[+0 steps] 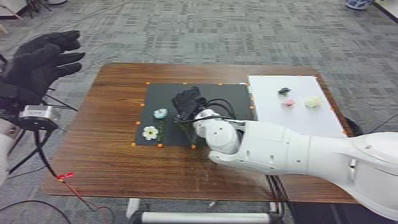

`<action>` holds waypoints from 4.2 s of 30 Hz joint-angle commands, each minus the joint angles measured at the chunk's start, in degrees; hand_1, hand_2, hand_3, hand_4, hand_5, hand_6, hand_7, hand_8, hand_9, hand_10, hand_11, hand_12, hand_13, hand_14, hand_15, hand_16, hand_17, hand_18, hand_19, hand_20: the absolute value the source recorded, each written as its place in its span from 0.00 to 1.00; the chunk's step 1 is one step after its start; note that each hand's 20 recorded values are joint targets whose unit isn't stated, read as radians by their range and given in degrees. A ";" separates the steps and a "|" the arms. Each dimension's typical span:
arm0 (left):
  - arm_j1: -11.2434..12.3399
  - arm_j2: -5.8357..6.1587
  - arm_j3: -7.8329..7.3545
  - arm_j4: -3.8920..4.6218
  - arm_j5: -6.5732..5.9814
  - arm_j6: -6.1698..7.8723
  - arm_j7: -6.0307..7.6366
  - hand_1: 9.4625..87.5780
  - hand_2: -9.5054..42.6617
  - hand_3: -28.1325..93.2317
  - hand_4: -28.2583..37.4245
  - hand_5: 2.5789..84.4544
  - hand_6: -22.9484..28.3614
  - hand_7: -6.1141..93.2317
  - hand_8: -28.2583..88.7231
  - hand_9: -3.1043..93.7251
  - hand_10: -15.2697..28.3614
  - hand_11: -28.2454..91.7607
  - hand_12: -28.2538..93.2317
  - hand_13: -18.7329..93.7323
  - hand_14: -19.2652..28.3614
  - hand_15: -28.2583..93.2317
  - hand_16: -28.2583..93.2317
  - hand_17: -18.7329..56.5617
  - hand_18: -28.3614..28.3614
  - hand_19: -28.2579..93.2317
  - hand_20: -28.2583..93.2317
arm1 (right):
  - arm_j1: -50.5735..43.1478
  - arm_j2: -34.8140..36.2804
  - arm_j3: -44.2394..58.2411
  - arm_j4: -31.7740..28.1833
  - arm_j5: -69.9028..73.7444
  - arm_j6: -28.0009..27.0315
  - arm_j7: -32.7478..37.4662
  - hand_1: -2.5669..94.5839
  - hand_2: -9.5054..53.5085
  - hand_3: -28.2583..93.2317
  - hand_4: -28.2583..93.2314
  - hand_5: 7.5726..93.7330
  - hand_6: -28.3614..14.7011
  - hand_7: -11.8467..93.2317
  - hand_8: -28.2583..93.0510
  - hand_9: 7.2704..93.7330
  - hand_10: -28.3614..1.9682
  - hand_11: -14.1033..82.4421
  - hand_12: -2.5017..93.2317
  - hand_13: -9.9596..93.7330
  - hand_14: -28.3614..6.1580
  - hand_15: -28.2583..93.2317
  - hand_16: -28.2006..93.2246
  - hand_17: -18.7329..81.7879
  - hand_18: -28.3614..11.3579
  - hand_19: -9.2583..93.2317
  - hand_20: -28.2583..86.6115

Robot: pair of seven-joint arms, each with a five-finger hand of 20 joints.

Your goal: Arrange flowers

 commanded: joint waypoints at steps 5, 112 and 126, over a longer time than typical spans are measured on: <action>0.37 -0.39 -0.05 -0.15 -0.18 -0.46 -0.20 0.19 0.10 0.80 0.00 0.26 0.49 0.33 0.14 0.20 0.60 0.48 0.35 0.25 0.70 0.62 0.18 0.11 0.85 0.56 0.33 | 0.85 1.97 3.45 -3.25 -0.98 1.02 0.18 0.47 0.00 0.91 0.00 0.64 0.73 0.46 0.20 0.72 0.74 0.42 0.57 0.69 0.61 0.87 0.54 0.52 0.22 0.95 0.75; 0.47 -1.45 -1.55 -0.61 -0.38 0.22 0.58 0.17 0.09 0.80 0.00 0.26 0.50 0.33 0.14 0.20 0.60 0.48 0.35 0.25 0.70 0.61 0.18 0.11 0.85 0.56 0.33 | -9.46 11.49 9.29 -8.09 0.40 15.79 -3.42 0.57 0.00 0.92 0.00 0.76 0.73 0.59 0.20 0.89 0.76 0.37 0.55 0.78 0.68 0.88 0.55 0.59 0.22 0.99 0.72; 0.87 -1.48 -1.78 -0.73 -0.45 0.35 0.57 0.17 0.10 0.80 0.00 0.26 0.50 0.33 0.14 0.20 0.60 0.48 0.35 0.25 0.70 0.62 0.18 0.11 0.85 0.56 0.33 | -10.52 13.04 12.26 -9.84 -0.42 9.95 -4.12 0.50 0.00 0.92 0.00 0.71 0.74 0.52 0.21 0.85 0.80 0.31 0.53 0.75 0.64 0.89 0.53 0.56 0.22 0.97 0.73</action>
